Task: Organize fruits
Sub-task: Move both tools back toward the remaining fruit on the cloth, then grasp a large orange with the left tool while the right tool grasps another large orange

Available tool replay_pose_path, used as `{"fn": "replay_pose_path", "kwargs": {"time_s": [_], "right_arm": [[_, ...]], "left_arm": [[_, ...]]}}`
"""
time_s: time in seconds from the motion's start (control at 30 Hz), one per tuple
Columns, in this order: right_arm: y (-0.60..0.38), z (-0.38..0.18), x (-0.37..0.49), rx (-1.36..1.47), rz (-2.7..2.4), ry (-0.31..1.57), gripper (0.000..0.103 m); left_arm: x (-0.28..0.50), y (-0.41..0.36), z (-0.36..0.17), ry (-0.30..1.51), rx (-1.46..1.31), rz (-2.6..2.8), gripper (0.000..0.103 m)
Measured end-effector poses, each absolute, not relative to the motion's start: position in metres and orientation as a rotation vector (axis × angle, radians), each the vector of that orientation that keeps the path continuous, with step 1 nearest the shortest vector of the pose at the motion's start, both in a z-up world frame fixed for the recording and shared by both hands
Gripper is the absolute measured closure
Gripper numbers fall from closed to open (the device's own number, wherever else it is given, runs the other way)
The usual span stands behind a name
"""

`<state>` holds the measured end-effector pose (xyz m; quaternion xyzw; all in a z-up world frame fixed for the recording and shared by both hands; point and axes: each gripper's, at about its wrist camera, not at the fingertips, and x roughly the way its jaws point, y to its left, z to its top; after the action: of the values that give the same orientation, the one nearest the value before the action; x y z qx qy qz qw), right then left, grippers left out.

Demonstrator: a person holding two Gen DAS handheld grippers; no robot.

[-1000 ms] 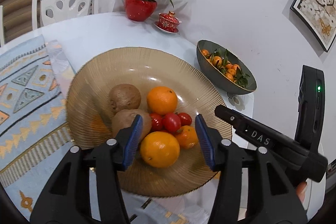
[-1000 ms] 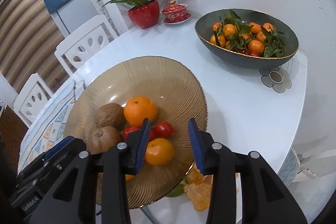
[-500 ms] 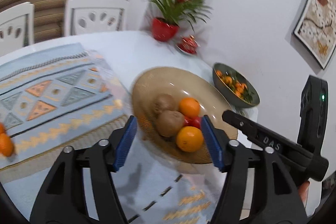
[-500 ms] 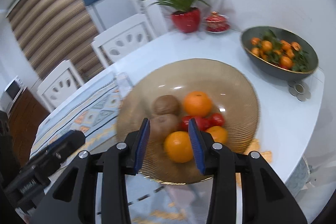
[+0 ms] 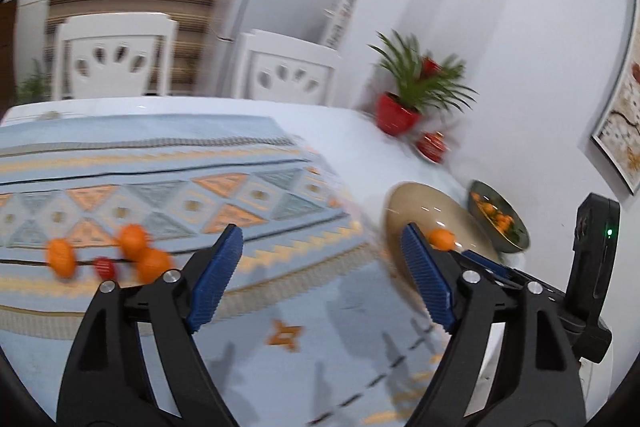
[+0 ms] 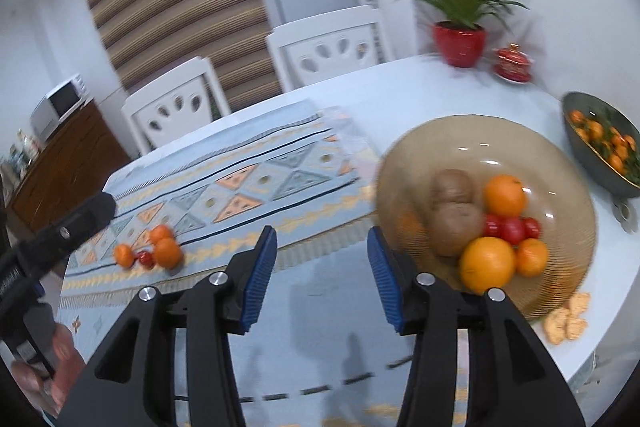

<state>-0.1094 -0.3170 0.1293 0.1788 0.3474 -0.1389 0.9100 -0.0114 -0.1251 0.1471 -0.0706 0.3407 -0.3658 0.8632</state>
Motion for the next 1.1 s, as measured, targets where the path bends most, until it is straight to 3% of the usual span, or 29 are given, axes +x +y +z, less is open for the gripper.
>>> {"fn": "replay_pose_path", "kwargs": {"time_s": [0.53, 0.9, 1.1], "right_arm": [[-0.201, 0.113, -0.024, 0.216, -0.1, 0.806, 0.042], [-0.163, 0.084, 0.048, 0.205, 0.007, 0.882, 0.041], [-0.157, 0.064, 0.052, 0.229, 0.065, 0.754, 0.034]], "left_arm": [[0.05, 0.028, 0.13, 0.726, -0.255, -0.544, 0.02], [0.097, 0.036, 0.069, 0.828, -0.258, -0.436, 0.02], [0.109, 0.038, 0.038, 0.848, -0.248, -0.374, 0.02]]}}
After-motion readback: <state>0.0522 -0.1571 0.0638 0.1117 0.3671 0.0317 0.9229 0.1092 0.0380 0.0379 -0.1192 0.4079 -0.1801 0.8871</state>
